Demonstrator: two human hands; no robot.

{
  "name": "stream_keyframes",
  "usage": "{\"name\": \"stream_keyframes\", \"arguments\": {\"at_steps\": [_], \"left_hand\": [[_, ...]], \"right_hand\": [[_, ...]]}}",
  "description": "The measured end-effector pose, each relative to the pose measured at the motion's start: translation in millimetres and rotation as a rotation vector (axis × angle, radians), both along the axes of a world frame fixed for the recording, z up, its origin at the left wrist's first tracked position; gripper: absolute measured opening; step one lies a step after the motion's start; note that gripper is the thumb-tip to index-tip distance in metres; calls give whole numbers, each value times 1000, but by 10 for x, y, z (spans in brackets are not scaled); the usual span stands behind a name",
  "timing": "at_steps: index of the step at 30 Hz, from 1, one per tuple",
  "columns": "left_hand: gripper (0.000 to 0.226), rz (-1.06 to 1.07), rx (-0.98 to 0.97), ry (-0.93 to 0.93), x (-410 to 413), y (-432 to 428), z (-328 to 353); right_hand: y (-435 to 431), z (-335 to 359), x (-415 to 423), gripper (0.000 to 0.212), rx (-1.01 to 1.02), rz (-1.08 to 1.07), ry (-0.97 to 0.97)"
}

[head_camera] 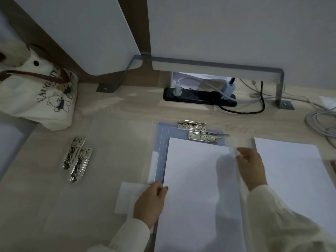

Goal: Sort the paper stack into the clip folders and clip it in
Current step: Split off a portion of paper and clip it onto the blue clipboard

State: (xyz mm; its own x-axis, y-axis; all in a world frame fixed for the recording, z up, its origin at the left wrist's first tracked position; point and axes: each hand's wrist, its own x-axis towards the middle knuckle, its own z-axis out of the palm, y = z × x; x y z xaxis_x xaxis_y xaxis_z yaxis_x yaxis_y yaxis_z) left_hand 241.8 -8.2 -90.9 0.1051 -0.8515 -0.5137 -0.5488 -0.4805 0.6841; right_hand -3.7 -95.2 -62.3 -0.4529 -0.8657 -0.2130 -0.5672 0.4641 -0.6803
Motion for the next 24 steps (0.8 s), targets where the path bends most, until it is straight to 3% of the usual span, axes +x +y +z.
{"name": "stream_keyframes", "arguments": {"at_steps": [7, 11, 14, 18, 24], "left_hand": [[19, 122, -42, 344, 57, 55, 21], [15, 158, -58, 469, 52, 81, 67], [14, 187, -46, 457, 27, 61, 11], [18, 165, -48, 293, -11, 37, -64], [21, 197, -103, 218, -96, 60, -11]], "right_hand": [[531, -70, 9, 39, 165, -25, -157], [606, -20, 58, 15, 222, -75, -315], [593, -74, 53, 19, 236, -126, -368], [582, -191, 34, 28, 231, -171, -395], [591, -246, -5, 21, 202, -174, -460]]}}
